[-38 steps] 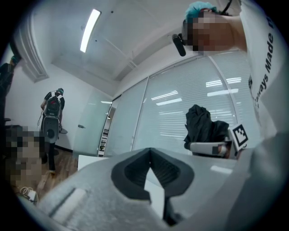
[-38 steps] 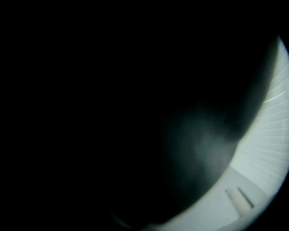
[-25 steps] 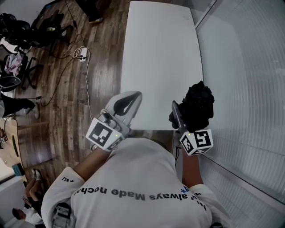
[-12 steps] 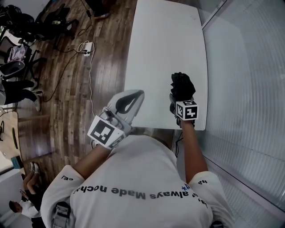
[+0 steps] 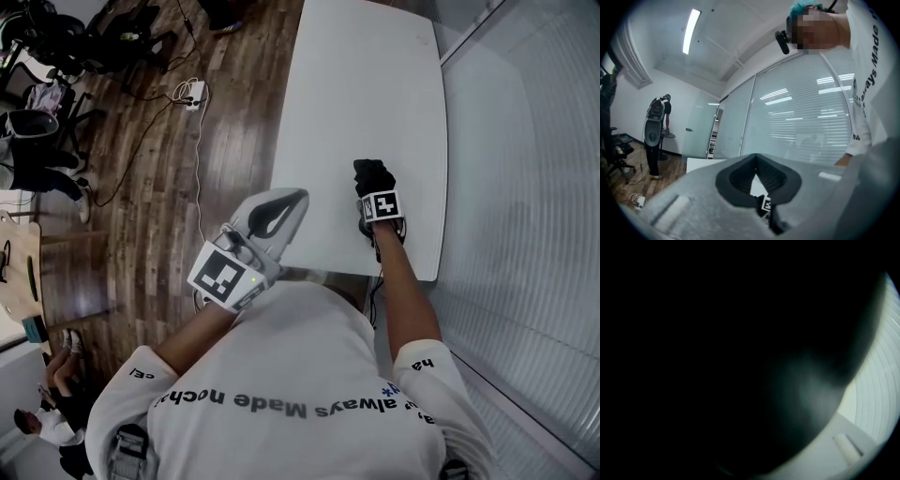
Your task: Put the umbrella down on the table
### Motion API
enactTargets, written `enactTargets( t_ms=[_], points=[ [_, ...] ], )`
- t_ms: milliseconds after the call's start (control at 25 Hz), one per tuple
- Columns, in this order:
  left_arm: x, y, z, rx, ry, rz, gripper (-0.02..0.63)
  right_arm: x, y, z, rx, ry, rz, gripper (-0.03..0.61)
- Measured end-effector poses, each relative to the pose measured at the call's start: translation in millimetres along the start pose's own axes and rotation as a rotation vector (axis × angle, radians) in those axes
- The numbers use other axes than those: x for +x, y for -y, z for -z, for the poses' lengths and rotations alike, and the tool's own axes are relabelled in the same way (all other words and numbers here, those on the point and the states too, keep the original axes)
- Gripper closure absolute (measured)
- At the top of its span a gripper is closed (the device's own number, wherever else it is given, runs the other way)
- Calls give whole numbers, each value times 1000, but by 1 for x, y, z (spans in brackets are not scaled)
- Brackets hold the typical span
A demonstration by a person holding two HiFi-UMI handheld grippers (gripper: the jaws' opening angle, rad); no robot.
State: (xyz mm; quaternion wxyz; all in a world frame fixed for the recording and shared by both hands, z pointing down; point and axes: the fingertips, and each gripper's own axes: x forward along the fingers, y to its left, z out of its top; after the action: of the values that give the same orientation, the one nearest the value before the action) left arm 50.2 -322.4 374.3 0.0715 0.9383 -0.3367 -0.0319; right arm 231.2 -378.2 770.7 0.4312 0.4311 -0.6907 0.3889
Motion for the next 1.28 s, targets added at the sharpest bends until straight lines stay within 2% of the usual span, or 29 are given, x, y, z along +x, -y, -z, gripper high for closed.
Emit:
enactTargets(
  t_ms=[400, 680, 800, 960, 1280],
  points=[
    [-5, -26, 6, -11, -13, -32, 611, 38, 8, 8, 16, -142, 17, 339],
    [-5, -31, 7, -24, -8, -31, 611, 37, 2, 6, 45, -148, -9, 311],
    [-5, -29, 6, -23, -3, -26, 611, 34, -2, 7, 54, -115, -15, 279],
    [-6, -27, 7, -24, -2, -17, 611, 19, -2, 4, 63, -50, -23, 290],
    [-3, -23, 13, -44, -9, 12, 611, -69, -4, -14, 73, 212, -39, 342]
  ],
)
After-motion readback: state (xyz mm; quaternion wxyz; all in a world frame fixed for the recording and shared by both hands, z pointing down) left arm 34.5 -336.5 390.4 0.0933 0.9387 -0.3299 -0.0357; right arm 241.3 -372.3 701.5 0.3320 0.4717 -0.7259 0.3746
